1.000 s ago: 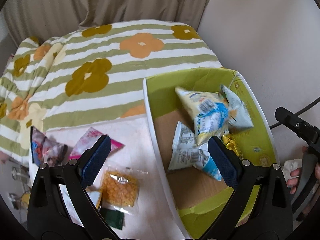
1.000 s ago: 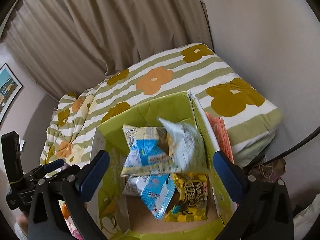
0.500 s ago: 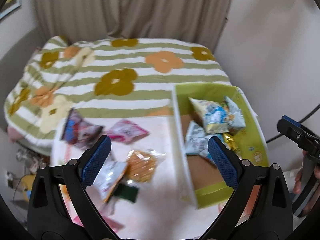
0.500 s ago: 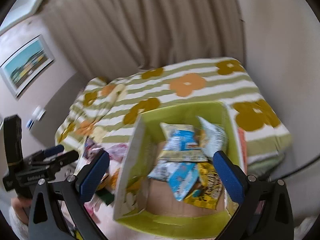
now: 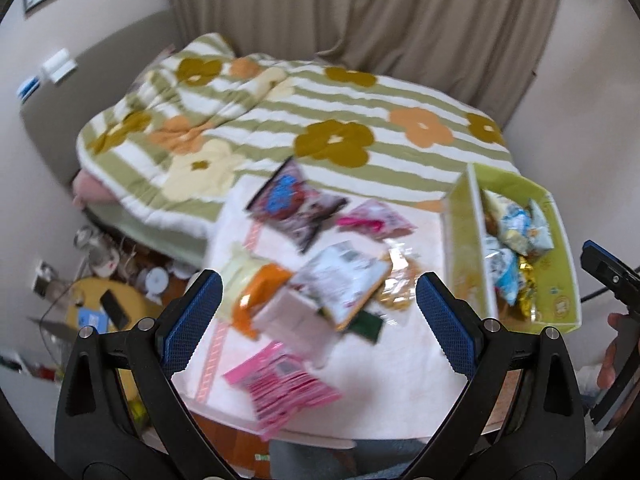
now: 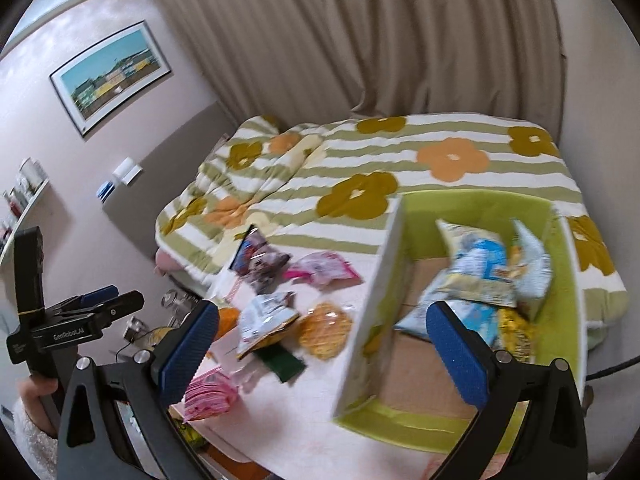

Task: Organize snacks
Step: 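Grasp the cream-orange bag with left tool while right tool grasps white chip bag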

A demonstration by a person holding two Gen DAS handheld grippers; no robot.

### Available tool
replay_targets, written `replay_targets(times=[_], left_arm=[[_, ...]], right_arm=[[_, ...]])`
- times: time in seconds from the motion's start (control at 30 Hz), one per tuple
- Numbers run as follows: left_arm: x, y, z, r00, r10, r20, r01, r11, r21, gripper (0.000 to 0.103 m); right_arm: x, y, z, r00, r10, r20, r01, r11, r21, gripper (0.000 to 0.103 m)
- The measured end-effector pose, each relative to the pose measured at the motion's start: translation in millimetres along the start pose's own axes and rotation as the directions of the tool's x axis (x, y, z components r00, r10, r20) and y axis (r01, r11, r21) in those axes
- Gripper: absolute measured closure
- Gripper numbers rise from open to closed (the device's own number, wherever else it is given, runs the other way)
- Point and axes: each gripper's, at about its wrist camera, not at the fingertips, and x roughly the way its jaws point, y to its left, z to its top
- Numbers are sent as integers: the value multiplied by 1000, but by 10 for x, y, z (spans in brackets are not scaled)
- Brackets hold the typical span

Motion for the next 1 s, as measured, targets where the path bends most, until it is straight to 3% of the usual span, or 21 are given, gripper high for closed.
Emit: replay_targets(times=[0.2,0.47,0.77,1.0], left_arm=[[241,549,-59,998,-10,-61,10,1000,6,6],[880,958,9,978,-70,-196,96,987,128,6],[1762,990,-91,923,-112,-369,215,944,251,6],[2181,909,-207,895,-92,-437,244,920,305,6]], right_arm=[[380,377,-57,998,19,-52,-18,1000,19,0],[1086,742,-208,992,-10,-128,30,988,152,0],[1713,828,-439,979,-63,-196,121,946,302,0],[2022,803,-627,972,-70,-224,155,908,389,0]])
